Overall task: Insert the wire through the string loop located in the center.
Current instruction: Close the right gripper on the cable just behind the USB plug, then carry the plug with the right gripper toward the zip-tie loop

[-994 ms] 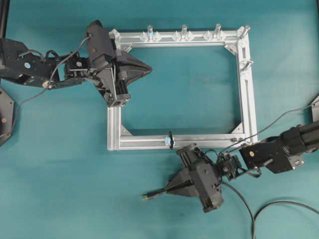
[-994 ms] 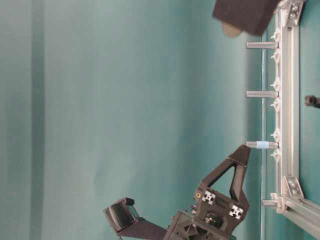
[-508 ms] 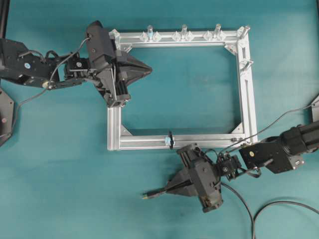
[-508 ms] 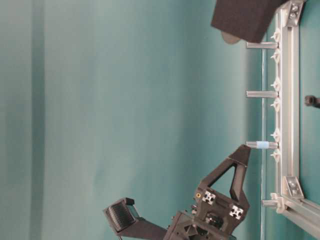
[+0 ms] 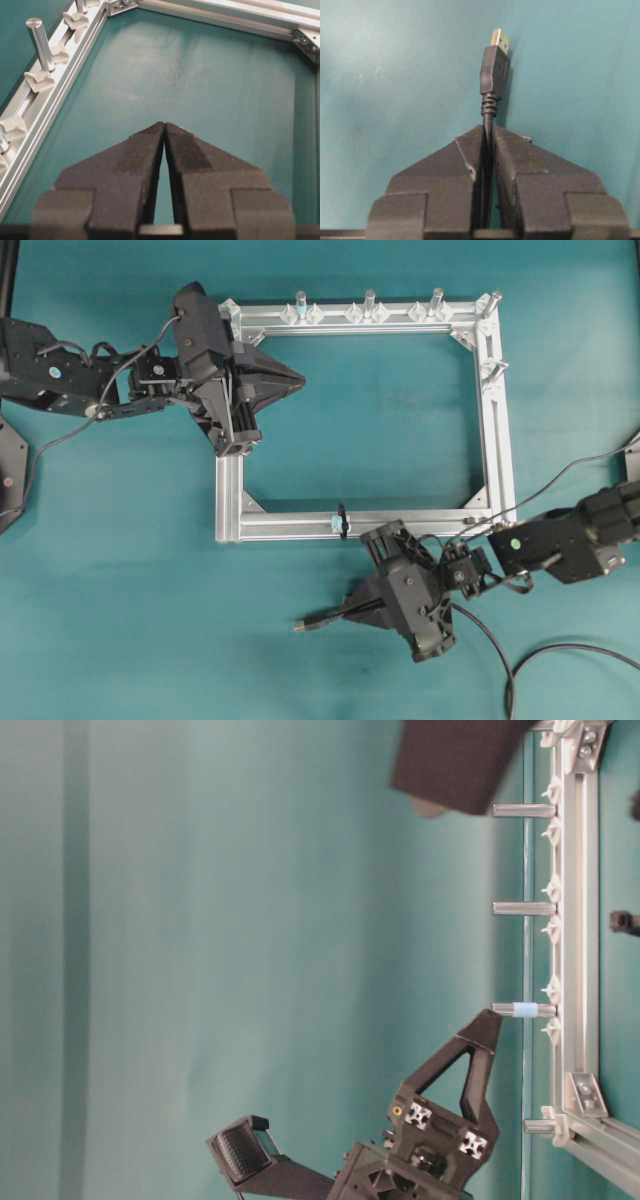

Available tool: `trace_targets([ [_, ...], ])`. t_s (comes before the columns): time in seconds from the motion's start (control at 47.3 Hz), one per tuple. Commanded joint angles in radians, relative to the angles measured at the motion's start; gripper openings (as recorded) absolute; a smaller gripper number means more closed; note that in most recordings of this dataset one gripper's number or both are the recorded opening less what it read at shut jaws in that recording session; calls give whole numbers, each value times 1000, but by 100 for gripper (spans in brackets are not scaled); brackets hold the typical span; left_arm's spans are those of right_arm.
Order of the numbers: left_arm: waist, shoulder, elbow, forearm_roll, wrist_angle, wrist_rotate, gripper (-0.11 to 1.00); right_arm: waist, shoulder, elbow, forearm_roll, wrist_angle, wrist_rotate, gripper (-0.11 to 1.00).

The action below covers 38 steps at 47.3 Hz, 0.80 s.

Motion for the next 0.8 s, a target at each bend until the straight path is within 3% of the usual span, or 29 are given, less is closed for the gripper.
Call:
trace_targets([
  [0.0,-5,-25,-6,3,-6,-2,10,0,-64,-8,-2,11,-2,7],
  [0.783,-3,-25,-6,3,-6,5,10,-5,-210,-12,-2,144,-8,7],
])
